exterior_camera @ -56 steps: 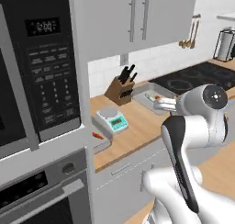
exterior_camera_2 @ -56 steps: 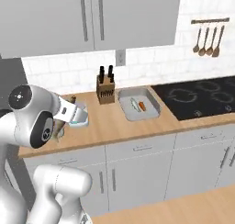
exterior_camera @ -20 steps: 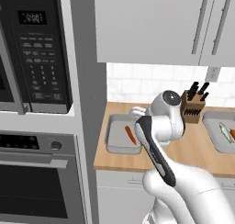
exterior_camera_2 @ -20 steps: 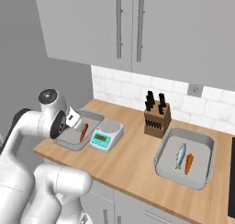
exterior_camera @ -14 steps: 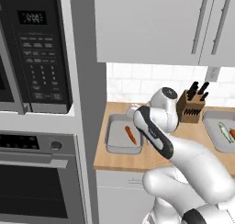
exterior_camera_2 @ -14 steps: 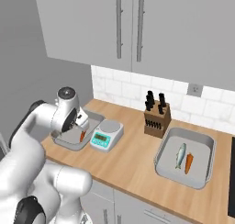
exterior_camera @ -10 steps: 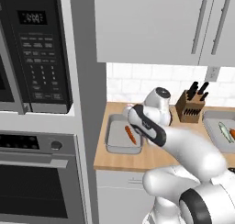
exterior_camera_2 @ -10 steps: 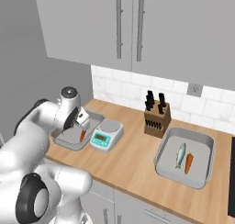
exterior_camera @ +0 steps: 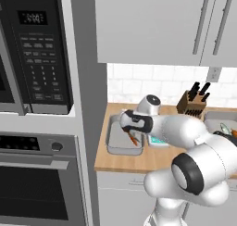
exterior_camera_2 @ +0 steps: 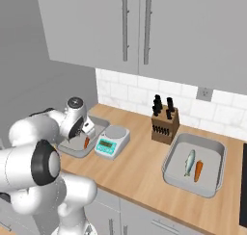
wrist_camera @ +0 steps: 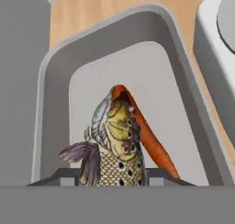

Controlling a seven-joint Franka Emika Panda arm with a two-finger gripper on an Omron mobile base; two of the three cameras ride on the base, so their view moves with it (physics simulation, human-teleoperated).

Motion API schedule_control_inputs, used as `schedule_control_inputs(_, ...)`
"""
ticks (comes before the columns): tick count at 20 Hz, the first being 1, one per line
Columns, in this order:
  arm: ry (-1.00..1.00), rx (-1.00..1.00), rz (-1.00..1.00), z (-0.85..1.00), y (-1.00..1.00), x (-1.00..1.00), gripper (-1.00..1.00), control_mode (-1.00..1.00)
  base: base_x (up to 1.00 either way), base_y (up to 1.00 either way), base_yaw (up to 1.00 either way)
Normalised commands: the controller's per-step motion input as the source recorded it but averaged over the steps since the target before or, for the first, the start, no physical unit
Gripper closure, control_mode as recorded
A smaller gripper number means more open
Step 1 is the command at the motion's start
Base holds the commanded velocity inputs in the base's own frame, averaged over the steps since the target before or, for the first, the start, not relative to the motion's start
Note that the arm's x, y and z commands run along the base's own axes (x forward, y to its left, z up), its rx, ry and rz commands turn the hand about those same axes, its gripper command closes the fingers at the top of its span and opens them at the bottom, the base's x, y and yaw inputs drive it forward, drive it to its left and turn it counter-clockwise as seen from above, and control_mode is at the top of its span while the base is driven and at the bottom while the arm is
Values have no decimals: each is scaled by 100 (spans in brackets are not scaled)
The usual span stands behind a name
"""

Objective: Place one carrot and one fish in each tupperware on the nearby counter, to pack two identical lunches.

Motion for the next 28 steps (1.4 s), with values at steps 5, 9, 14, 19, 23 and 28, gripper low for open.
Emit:
schedule_control_inputs(5,0,0,-3,-25,14,49,100,-100,0,0,0)
schedule_control_inputs(9,0,0,-1,-28,0,51,100,-100,0,0,0)
schedule_control_inputs(14,0,0,0,-32,0,50,100,-100,0,0,0)
schedule_control_inputs(19,0,0,0,-33,0,44,-100,-100,0,0,0)
schedule_control_inputs(23,0,0,-1,-14,-3,13,-100,-100,0,0,0)
schedule_control_inputs(28,-1,1,0,26,-9,-9,-100,-100,0,0,0)
